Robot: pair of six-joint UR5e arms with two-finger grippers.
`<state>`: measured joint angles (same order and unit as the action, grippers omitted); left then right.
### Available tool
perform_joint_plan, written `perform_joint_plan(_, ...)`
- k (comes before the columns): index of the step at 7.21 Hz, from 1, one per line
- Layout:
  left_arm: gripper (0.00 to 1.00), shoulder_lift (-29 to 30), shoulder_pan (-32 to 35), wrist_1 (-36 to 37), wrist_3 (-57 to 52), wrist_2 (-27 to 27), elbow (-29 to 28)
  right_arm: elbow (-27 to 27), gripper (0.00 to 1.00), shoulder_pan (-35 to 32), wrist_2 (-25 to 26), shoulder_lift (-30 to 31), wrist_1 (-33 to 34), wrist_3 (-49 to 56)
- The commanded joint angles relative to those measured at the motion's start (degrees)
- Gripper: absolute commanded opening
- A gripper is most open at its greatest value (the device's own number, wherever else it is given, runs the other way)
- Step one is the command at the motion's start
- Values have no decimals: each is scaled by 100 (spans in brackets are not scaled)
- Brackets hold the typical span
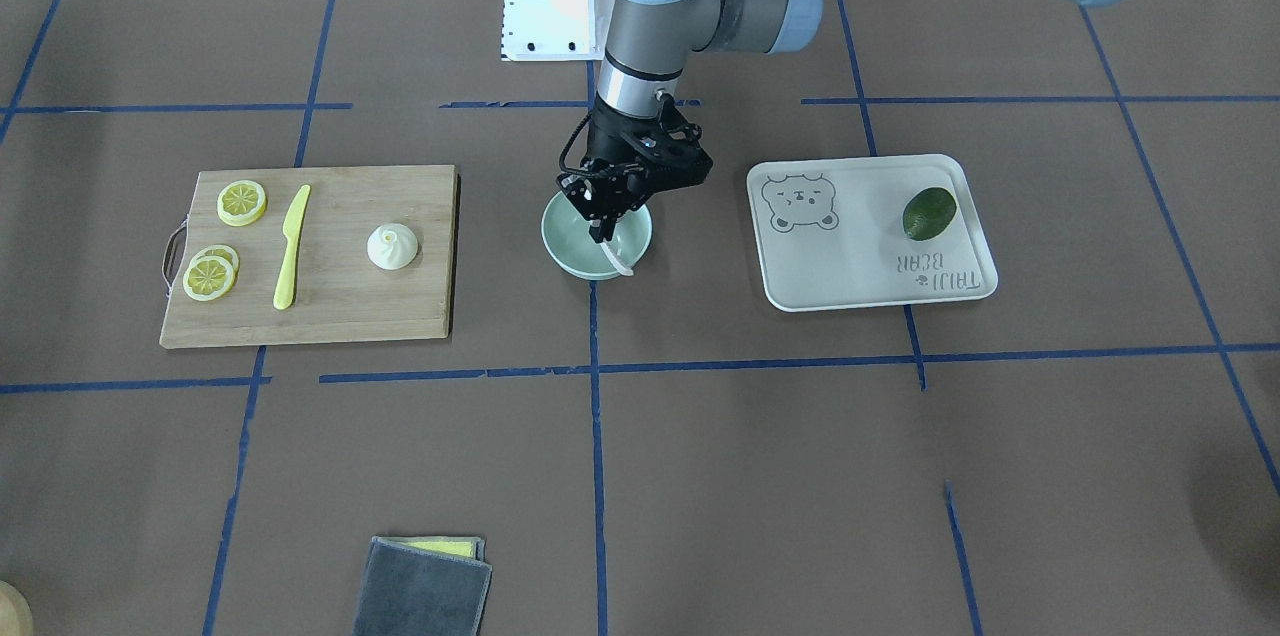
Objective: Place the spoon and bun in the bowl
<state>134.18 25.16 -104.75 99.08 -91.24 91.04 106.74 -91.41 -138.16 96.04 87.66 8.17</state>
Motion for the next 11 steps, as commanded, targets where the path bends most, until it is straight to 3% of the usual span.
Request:
perform_joint_plan(1, 64, -83, -64, 16, -308, 72, 54, -4, 100, 0, -9, -7, -3, 0)
perform_joint_plan(3, 67, -356, -11, 25, -634, 63, 378, -4, 100, 0, 0, -16, 5, 0)
perform_joint_plan(4, 100, -575, 59, 25, -1253, 54, 623, -12, 100, 0, 0, -16, 5, 0)
perform_joint_plan(5, 100, -994, 277, 33, -2156, 10, 1174, -4, 100, 0, -9, -16, 5, -9)
perform_joint_plan(8, 100, -2636, 2004, -19, -6253, -1734, 1899, 5, 100, 149, -26, -130, -4, -139)
perform_joint_plan(9, 100, -3060, 2811, -28, -7670, -2244, 1883, 22, 100, 210, -35, -217, -4, -332)
perform_joint_plan(11, 100, -3886, 4517, 25, -8946, -3578, 1577, 153, 100, 691, -184, -490, -65, -859)
